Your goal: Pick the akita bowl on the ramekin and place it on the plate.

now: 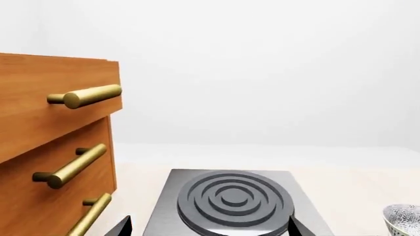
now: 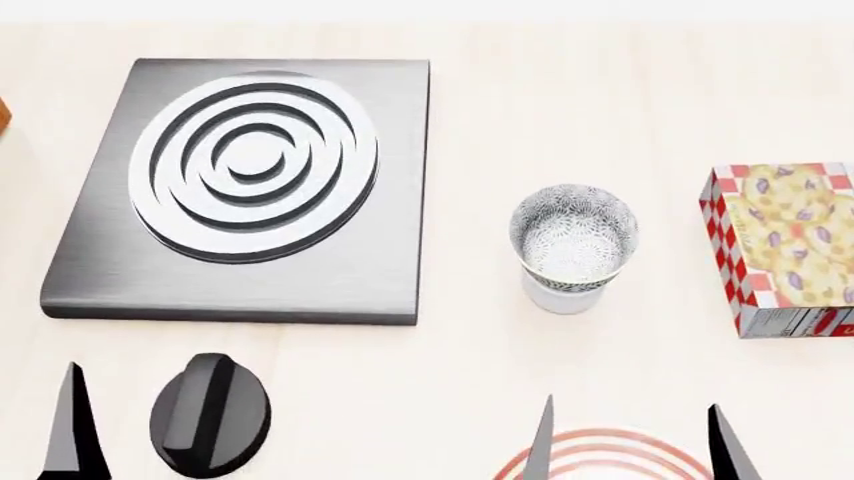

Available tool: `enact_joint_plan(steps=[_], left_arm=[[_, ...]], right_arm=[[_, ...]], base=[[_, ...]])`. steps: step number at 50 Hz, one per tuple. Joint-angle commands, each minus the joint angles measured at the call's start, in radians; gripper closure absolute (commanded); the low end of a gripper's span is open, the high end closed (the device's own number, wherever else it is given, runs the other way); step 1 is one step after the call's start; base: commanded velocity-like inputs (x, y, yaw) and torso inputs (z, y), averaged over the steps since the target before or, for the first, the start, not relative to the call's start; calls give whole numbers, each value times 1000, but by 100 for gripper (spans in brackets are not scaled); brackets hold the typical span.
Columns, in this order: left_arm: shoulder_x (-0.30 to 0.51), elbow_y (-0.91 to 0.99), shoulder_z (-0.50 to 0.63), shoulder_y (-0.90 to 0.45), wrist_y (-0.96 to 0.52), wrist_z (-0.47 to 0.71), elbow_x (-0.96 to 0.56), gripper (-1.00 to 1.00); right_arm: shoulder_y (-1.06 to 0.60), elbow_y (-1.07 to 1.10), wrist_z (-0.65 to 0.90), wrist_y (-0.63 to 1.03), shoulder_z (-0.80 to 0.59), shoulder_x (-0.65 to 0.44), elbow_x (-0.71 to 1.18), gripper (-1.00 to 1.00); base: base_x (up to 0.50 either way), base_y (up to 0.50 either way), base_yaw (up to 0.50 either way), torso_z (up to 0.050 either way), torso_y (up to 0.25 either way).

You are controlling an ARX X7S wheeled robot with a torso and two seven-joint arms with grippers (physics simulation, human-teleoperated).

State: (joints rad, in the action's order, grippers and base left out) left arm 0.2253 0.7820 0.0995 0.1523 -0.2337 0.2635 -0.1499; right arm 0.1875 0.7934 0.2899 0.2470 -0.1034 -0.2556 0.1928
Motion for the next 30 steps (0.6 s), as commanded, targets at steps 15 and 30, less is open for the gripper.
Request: enact_joint_plan(steps=[15,30], left_arm=[[11,-86,74,-4,25,14,42,-100],[29,-72,72,-9,3,33,26,-100]], right_arm=[[-233,51,-34,204,117,-124,241,-100],[-717,-53,-195,700,62,-442,558,-100]], base=[[0,0,0,0,0],[0,0,0,0,0]])
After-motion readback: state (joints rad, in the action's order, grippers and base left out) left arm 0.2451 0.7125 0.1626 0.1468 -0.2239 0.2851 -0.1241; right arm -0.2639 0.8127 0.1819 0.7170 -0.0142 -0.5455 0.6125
